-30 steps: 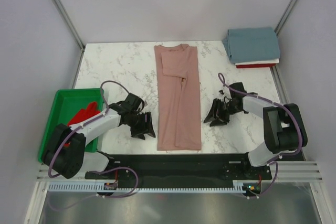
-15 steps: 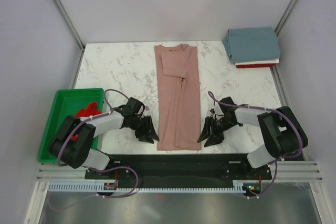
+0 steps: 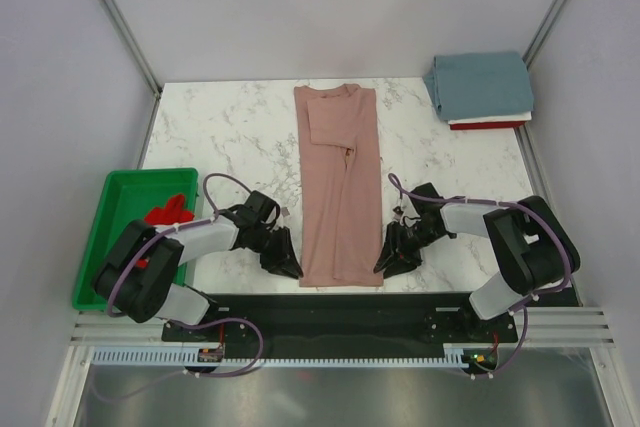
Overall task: Fold and stack the t-shirts
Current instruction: Fold the tshirt
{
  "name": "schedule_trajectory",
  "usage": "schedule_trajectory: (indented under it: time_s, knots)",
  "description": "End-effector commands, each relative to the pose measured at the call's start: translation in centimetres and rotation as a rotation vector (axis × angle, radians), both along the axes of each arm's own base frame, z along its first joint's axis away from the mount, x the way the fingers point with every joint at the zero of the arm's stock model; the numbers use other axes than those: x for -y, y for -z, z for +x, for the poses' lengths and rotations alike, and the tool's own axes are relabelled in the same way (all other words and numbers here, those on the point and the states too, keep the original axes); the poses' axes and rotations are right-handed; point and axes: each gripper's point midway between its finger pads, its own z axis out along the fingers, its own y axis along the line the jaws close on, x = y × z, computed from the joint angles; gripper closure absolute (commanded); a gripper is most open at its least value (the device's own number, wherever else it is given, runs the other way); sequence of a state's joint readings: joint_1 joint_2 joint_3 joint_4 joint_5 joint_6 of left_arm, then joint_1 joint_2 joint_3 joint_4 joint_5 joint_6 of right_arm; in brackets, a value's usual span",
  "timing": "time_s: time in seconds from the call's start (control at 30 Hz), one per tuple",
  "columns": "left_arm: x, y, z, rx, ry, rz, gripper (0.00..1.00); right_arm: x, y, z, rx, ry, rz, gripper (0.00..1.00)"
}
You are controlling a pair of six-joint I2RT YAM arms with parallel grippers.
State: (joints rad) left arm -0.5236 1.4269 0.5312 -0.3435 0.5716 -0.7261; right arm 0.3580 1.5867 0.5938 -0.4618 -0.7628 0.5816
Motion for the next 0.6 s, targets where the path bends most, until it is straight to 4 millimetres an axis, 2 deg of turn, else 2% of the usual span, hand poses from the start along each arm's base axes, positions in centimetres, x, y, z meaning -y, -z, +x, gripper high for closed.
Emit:
schedule_trajectory:
  time_s: [0.0, 0.07, 0.1, 0.3, 0.33, 0.37, 0.4, 0.47, 0.57]
  knots:
    - [0.5, -0.4, -0.2, 0.025, 0.02, -0.023, 0.78, 0.7, 1.9, -0.7, -0.035, 0.011, -0.089, 0.57]
    - [0.5, -0.3, -0.1, 0.029, 0.021, -0.022, 0.87, 0.6, 1.8, -0.7, -0.027, 0.006, -0.081, 0.61]
    - [0.5, -0.4, -0.1, 0.031, 0.021, -0.021, 0.89, 0.6, 1.9, -0.9, -0.03, 0.006, -0.078, 0.66]
    - [1.0, -0.7, 0.7, 0.064, 0.027, -0.041, 0.98, 0.1, 1.2, -0.6, 0.001, 0.002, -0.041, 0.79]
    - [0.9, -0.7, 0.7, 0.067, 0.028, -0.04, 0.98, 0.1, 0.8, -0.5, 0.016, 0.001, -0.036, 0.83]
    - [0.9, -0.9, 1.0, 0.079, 0.027, -0.04, 0.98, 0.3, 0.7, -0.4, 0.027, 0.001, -0.046, 0.97]
    - [0.8, -1.0, 1.2, 0.084, 0.023, -0.037, 0.98, 0.3, 0.3, -0.2, 0.05, -0.003, -0.04, 1.0]
    - [0.7, -1.7, 2.1, 0.119, 0.017, -0.049, 0.98, 0.6, -0.3, 0.3, 0.078, 0.004, -0.027, 1.0]
    - [0.4, -3.5, 4.5, 0.202, 0.0, -0.074, 0.98, 0.4, -2.7, 3.0, 0.195, 0.01, 0.03, 1.0]
